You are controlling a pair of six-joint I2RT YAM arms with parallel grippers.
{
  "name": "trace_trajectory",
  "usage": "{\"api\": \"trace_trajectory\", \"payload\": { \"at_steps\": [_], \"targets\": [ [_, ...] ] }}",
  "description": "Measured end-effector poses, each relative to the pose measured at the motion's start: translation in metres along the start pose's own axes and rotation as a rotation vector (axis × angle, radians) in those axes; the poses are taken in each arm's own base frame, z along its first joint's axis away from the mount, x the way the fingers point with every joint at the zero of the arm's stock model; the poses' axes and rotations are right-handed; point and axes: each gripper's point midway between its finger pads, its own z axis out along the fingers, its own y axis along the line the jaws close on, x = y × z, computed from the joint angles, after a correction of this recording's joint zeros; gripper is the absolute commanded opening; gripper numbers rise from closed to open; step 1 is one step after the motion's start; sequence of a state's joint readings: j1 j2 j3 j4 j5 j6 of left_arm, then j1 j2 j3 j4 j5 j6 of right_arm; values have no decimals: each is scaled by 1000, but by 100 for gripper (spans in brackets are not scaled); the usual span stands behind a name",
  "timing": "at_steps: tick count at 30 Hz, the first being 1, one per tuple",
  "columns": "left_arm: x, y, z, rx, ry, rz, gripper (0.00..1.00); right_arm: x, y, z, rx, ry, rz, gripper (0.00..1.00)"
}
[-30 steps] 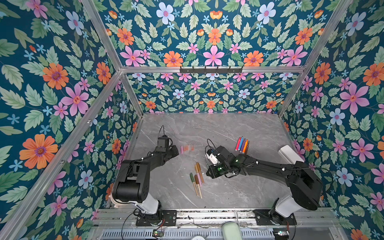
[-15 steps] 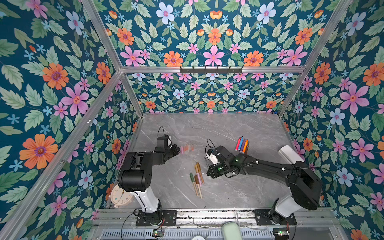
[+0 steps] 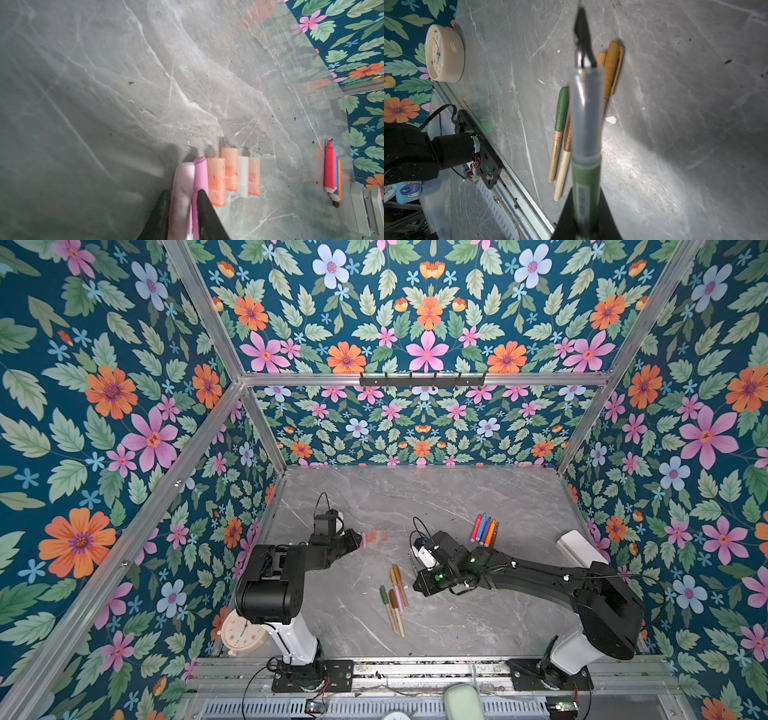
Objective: Open the pen caps
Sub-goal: 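Lower the left gripper and release the pink cap beside the other caps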
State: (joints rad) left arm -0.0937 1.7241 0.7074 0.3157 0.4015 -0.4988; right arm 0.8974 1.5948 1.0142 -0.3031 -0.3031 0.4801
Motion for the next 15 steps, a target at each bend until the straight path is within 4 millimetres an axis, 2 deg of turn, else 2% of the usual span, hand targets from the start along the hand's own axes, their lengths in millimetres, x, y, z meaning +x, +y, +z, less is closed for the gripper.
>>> {"api": "trace_trajectory", "payload": {
  "at_steps": [8, 15],
  "targets": [
    [2, -2, -6, -3, 14, -23, 28, 1, 0, -2, 6, 10, -9, 0],
    [-5, -11, -13, 17, -1, -19, 28, 1, 0, -1, 8, 14, -8, 0]
  ]
}}
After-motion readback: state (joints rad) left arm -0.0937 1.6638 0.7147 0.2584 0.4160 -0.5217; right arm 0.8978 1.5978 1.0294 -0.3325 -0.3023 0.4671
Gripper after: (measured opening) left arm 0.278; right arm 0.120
